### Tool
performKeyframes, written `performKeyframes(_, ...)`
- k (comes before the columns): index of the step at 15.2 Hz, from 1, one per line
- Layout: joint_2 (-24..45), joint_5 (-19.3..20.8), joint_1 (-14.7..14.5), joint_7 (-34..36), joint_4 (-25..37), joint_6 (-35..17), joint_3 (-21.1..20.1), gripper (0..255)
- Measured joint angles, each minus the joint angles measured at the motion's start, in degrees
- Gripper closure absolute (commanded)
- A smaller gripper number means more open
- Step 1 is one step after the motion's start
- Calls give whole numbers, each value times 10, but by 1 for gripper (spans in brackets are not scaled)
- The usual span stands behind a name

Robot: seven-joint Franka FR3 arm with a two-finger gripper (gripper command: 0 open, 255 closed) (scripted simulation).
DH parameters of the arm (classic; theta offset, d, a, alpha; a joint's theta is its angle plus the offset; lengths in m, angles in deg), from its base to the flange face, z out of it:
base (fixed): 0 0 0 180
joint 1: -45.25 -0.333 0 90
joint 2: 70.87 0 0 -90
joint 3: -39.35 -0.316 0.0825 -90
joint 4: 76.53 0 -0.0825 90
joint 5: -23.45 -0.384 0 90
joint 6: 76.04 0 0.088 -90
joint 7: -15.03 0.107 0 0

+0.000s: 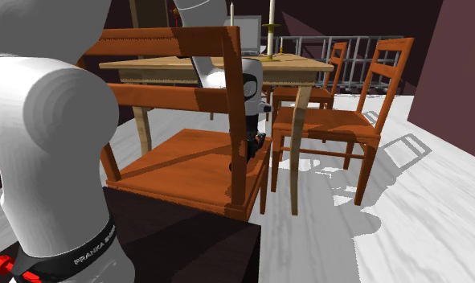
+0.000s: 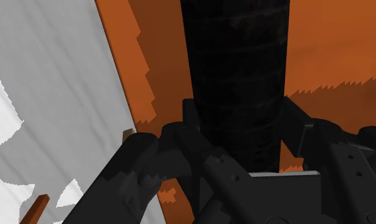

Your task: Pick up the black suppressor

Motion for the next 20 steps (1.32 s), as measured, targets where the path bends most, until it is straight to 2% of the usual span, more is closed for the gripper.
performKeyframes(7,-3,1,-1,1,0,3,1,255)
performKeyframes(20,-79,17,-9,15,-5,74,12,255)
